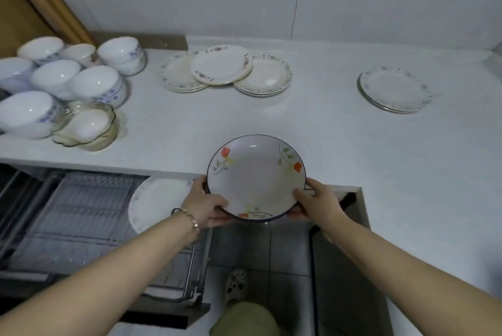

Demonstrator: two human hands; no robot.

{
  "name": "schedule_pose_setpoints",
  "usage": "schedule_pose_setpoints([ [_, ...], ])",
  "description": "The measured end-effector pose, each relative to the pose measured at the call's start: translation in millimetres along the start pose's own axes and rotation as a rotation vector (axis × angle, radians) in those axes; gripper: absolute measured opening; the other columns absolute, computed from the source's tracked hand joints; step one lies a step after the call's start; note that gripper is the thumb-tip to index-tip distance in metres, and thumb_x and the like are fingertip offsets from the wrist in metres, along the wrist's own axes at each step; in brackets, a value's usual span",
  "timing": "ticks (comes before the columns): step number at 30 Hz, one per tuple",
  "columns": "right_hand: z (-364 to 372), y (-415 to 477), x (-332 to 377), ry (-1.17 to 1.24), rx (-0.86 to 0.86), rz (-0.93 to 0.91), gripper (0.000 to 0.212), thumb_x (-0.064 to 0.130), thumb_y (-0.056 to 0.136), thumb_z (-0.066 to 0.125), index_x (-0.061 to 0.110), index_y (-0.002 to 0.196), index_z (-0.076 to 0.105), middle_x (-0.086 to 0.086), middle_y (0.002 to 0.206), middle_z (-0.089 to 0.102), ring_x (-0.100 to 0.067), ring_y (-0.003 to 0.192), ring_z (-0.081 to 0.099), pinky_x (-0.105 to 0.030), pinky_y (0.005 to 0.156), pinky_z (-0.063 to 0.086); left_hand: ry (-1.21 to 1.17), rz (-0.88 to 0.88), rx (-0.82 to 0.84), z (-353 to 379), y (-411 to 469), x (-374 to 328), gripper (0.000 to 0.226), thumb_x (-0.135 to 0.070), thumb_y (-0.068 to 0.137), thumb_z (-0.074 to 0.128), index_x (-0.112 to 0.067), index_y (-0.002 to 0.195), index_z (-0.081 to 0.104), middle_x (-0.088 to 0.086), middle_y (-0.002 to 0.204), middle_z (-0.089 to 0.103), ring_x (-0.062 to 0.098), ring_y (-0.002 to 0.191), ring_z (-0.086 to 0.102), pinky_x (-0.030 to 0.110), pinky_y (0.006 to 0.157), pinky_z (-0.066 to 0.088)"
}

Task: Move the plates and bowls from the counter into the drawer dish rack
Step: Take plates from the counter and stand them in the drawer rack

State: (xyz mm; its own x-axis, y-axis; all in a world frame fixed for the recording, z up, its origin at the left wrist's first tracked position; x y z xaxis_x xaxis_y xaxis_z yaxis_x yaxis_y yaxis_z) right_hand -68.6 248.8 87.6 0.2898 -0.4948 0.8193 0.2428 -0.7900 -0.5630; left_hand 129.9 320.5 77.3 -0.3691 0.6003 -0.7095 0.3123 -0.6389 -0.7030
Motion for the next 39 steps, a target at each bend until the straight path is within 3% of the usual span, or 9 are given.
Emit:
schedule_pose_setpoints([
  [4, 73, -17, -40, -0.062, 0.084, 0.052, 0.041, 0.005, 0.093, 0.050, 0.010, 0.134, 0.044, -0.018, 0.101, 0.066, -0.028, 0.078, 0.065, -0.045, 0.081, 0.058, -0.001, -0.074, -0.109, -77, -18, 41, 0.067, 0.022, 0.080, 0.041, -0.026, 0.126, 0.032, 0.020, 0.115, 0.051, 0.035, 0.067, 0.060, 0.037, 0.047, 0.057],
  [7, 125, -15, -68, -0.059, 0.125, 0.125, 0.042, 0.002, 0.093, 0.049, 0.006, 0.134, 0.044, -0.024, 0.126, 0.056, -0.037, 0.100, 0.061, -0.050, 0.085, 0.055, -0.013, -0.143, -0.181, -127, -19, 63, 0.068, 0.024, 0.079, 0.041, -0.028, 0.123, 0.034, 0.019, 0.114, 0.051, 0.033, 0.068, 0.059, 0.032, 0.037, 0.055],
  [10, 181, -4, -90, -0.055, 0.152, 0.182, 0.042, 0.000, 0.092, 0.047, 0.003, 0.134, 0.044, -0.022, 0.123, 0.058, -0.038, 0.103, 0.061, -0.051, 0.083, 0.056, -0.033, -0.195, -0.216, -179, -8, 77, 0.063, 0.026, 0.079, 0.040, -0.025, 0.115, 0.035, 0.016, 0.112, 0.052, 0.038, 0.082, 0.059, 0.034, 0.037, 0.054],
  [13, 237, 11, -105, 0.012, 0.149, 0.254, 0.043, 0.000, 0.094, 0.046, 0.005, 0.136, 0.041, -0.020, 0.117, 0.059, -0.043, 0.098, 0.063, -0.044, 0.069, 0.059, -0.003, -0.219, -0.242, -227, 23, 89, 0.063, 0.029, 0.075, 0.040, -0.023, 0.111, 0.040, 0.013, 0.110, 0.053, 0.046, 0.106, 0.055, 0.051, 0.064, 0.057],
  [16, 286, 33, -116, 0.072, 0.095, 0.331, 0.048, 0.001, 0.094, 0.047, 0.002, 0.141, 0.035, -0.027, 0.131, 0.054, -0.044, 0.109, 0.059, -0.053, 0.088, 0.052, 0.115, -0.200, -0.204, -270, 65, 92, 0.062, 0.026, 0.064, 0.048, -0.020, 0.105, 0.052, 0.014, 0.108, 0.060, 0.043, 0.115, 0.052, 0.064, 0.090, 0.046],
  [18, 314, 52, -123, 0.103, 0.041, 0.353, 0.050, 0.001, 0.094, 0.048, 0.002, 0.142, 0.034, -0.028, 0.134, 0.051, -0.046, 0.114, 0.056, -0.054, 0.091, 0.050, 0.159, -0.220, -0.166, -289, 92, 87, 0.059, 0.028, 0.069, 0.041, -0.021, 0.098, 0.054, 0.009, 0.096, 0.061, 0.036, 0.108, 0.051, 0.061, 0.091, 0.046],
  [22, 349, 91, -128, 0.179, -0.060, 0.399, 0.048, 0.003, 0.095, 0.047, 0.007, 0.141, 0.035, -0.027, 0.126, 0.053, -0.041, 0.095, 0.059, -0.027, 0.048, 0.058, 0.289, -0.138, -0.110, -308, 148, 74, 0.060, 0.023, 0.074, 0.040, -0.014, 0.117, 0.057, 0.006, 0.114, 0.062, 0.026, 0.105, 0.053, 0.039, 0.083, 0.054],
  [27, 365, 135, -139, 0.202, -0.181, 0.367, 0.048, -0.003, 0.093, 0.047, 0.009, 0.139, 0.040, -0.023, 0.132, 0.051, -0.039, 0.099, 0.055, -0.041, 0.078, 0.053, 0.396, -0.097, -0.072, -313, 205, 70, 0.063, 0.014, 0.078, 0.045, -0.014, 0.135, 0.045, 0.008, 0.130, 0.056, 0.027, 0.115, 0.053, 0.032, 0.093, 0.048],
  [39, 383, 162, -165, 0.097, -0.295, 0.285, 0.042, -0.001, 0.092, 0.050, 0.003, 0.133, 0.045, -0.007, 0.098, 0.061, -0.038, 0.101, 0.057, -0.042, 0.077, 0.053, 0.545, -0.037, -0.059, -324, 256, 88, 0.068, 0.010, 0.078, 0.058, -0.017, 0.138, 0.042, 0.010, 0.129, 0.059, 0.028, 0.121, 0.053, 0.030, 0.098, 0.043],
])
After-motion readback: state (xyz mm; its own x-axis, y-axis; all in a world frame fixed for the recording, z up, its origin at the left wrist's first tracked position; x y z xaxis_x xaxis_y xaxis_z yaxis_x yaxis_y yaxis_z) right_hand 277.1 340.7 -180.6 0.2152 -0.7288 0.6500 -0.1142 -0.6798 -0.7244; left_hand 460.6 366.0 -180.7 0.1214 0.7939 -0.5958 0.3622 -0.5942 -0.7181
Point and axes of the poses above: each hand's wrist, its own y-axis towards the middle knuckle, its own z-axis out of the palm, x = y × z, the point moved 1 cm from there along y, towards the middle knuckle
